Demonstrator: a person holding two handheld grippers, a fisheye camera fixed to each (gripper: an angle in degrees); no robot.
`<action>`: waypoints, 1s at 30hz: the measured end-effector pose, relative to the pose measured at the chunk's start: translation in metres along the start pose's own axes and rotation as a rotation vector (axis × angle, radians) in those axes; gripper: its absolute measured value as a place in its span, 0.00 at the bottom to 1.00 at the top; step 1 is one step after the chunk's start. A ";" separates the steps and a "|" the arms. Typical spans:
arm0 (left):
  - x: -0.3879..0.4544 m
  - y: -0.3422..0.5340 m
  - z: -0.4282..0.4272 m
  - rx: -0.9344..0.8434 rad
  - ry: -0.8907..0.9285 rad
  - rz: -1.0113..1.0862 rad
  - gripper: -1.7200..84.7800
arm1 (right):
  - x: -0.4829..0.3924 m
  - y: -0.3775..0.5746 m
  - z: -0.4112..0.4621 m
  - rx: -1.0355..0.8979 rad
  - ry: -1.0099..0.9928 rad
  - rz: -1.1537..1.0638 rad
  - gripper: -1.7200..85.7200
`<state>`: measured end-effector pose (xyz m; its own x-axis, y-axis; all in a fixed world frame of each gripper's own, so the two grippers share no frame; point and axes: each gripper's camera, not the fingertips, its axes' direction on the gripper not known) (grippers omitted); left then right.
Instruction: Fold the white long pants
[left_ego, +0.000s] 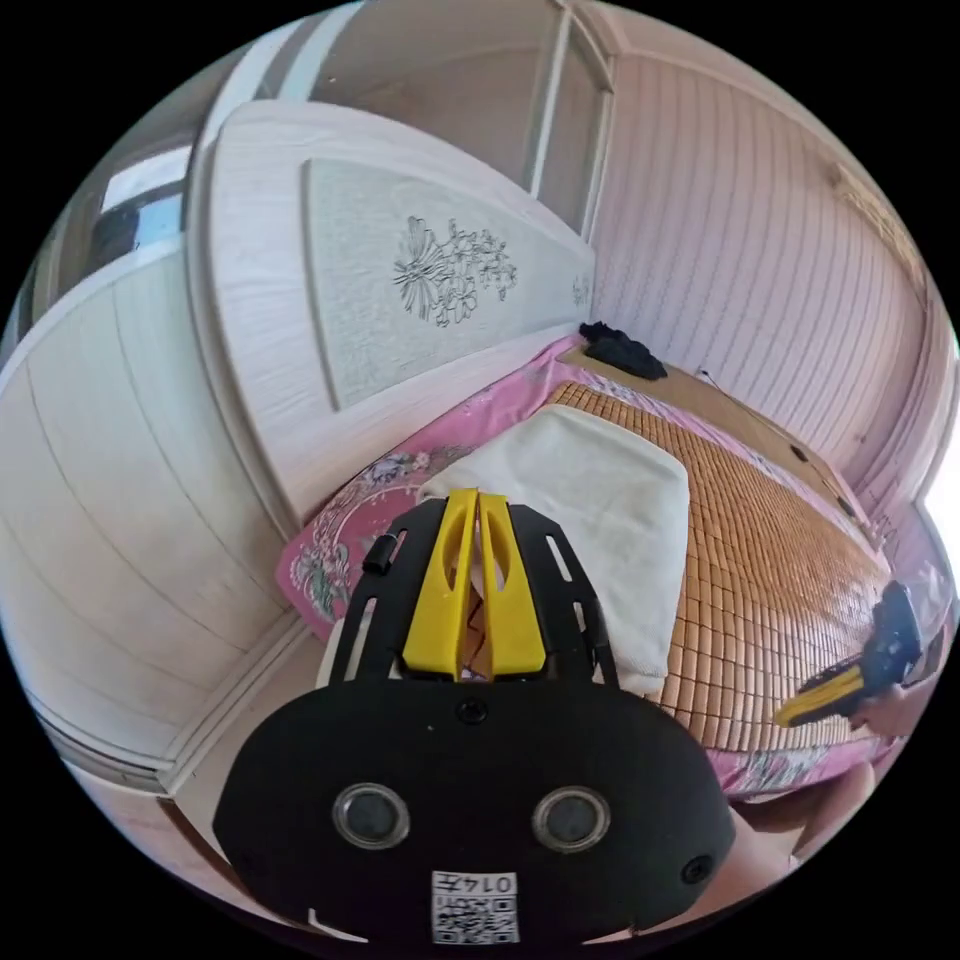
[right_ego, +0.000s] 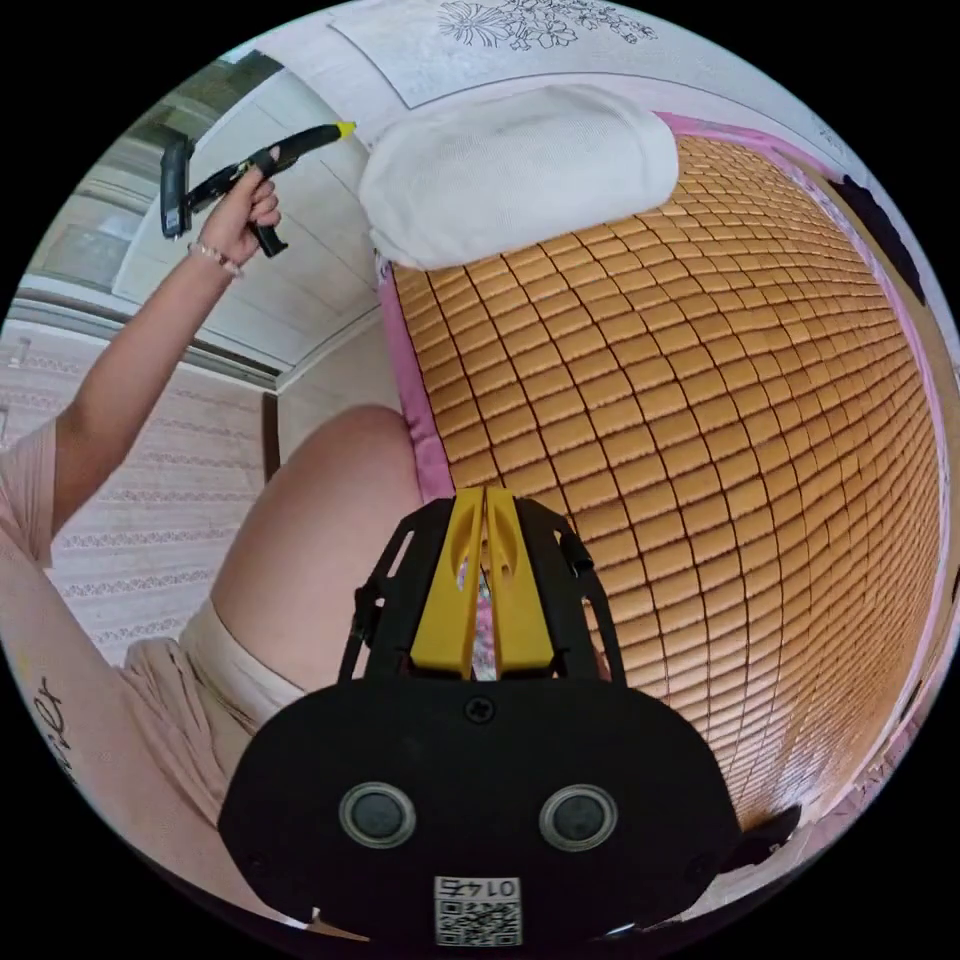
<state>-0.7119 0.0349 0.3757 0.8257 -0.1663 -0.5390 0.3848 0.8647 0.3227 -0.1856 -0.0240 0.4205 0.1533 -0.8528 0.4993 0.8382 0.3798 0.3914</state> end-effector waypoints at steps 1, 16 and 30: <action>0.001 0.000 0.007 -0.014 0.008 -0.008 0.01 | -0.001 0.015 -0.002 -0.013 0.014 0.016 0.02; 0.076 0.089 0.005 -0.328 0.199 0.090 0.01 | -0.043 0.339 -0.086 0.218 0.145 0.775 0.02; 0.555 0.199 -0.034 -0.384 1.046 1.164 0.05 | -0.088 0.673 -0.227 0.551 0.786 1.488 0.16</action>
<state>-0.1908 0.1308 0.1139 -0.1104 0.8741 -0.4731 -0.4723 0.3727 0.7988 0.4835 0.2258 0.4646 0.8803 0.4022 0.2515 -0.4626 0.8452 0.2676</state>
